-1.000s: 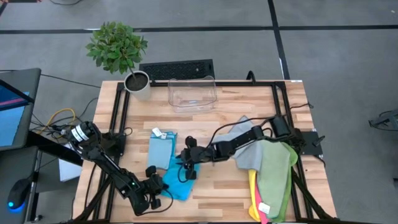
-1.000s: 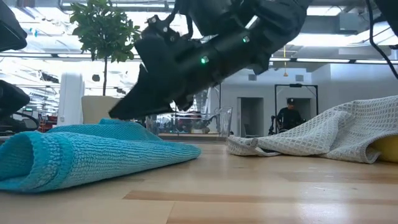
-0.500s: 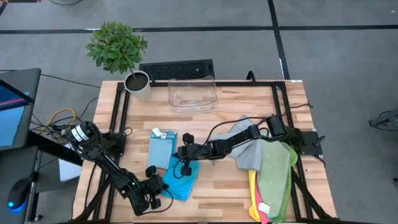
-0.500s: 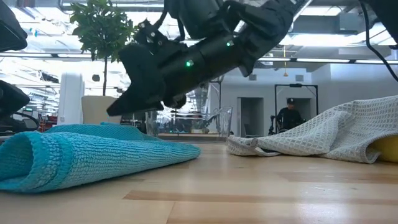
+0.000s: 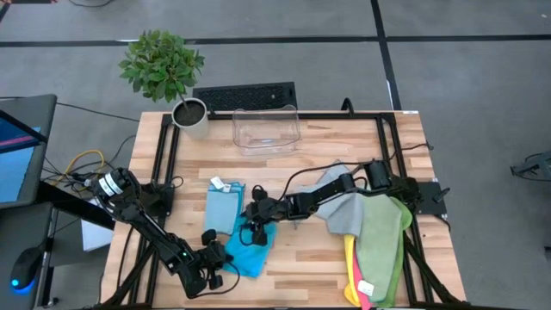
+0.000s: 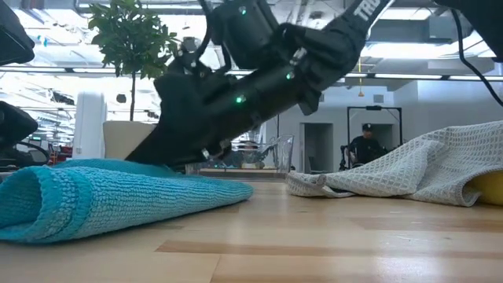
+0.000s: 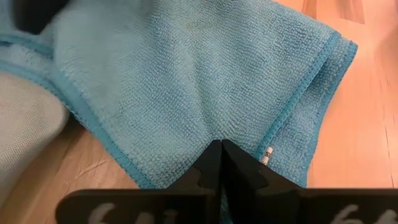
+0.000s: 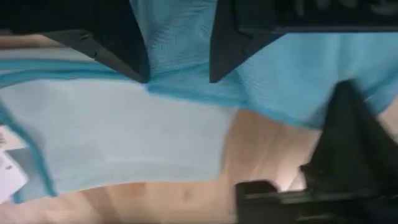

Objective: Fold microfiber towels
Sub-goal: Fold the blue microfiber cloth

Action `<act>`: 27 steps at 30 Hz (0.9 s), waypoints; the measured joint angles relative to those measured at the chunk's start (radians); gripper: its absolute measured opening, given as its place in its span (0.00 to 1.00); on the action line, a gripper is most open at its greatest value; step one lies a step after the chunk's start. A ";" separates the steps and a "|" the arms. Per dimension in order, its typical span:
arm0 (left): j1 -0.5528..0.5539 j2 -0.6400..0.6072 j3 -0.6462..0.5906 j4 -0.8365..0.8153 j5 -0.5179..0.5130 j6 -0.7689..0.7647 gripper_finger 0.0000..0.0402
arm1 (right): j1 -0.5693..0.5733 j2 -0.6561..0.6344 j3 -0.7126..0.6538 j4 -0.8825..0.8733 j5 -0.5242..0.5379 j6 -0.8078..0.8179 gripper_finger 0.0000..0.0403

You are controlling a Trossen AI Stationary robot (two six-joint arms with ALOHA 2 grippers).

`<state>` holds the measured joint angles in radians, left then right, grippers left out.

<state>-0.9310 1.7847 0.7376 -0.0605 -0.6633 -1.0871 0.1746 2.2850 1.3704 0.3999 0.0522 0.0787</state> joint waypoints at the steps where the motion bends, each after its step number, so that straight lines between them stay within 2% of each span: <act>1: 0.000 0.000 0.000 0.000 0.000 0.001 0.01 | -0.003 0.002 0.000 0.001 0.001 0.000 0.49; 3: 0.000 0.000 0.000 0.000 0.000 0.001 0.01 | -0.008 0.006 0.001 0.004 0.005 0.001 0.47; 5: 0.000 0.000 0.000 0.000 0.000 0.001 0.01 | -0.007 0.007 0.001 0.002 0.006 0.000 0.40; 11: 0.000 0.000 0.000 0.000 0.000 0.000 0.01 | -0.005 0.005 0.001 0.003 0.018 0.000 0.07; 12: 0.000 0.000 0.000 0.000 0.000 0.000 0.01 | -0.006 0.005 0.001 0.004 0.029 -0.002 0.05; 14: 0.000 0.000 0.000 0.000 0.000 -0.003 0.01 | -0.007 0.004 0.002 0.005 0.049 -0.002 0.05; 21: 0.000 0.000 0.000 0.003 0.000 -0.009 0.01 | -0.032 0.002 0.019 -0.012 0.082 0.079 0.21; 27: 0.000 0.000 0.000 0.004 0.000 -0.009 0.01 | -0.050 -0.019 0.015 -0.033 0.075 0.098 0.25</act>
<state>-0.9310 1.7847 0.7372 -0.0563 -0.6628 -1.0966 0.1247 2.2657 1.3854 0.3666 0.1268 0.1764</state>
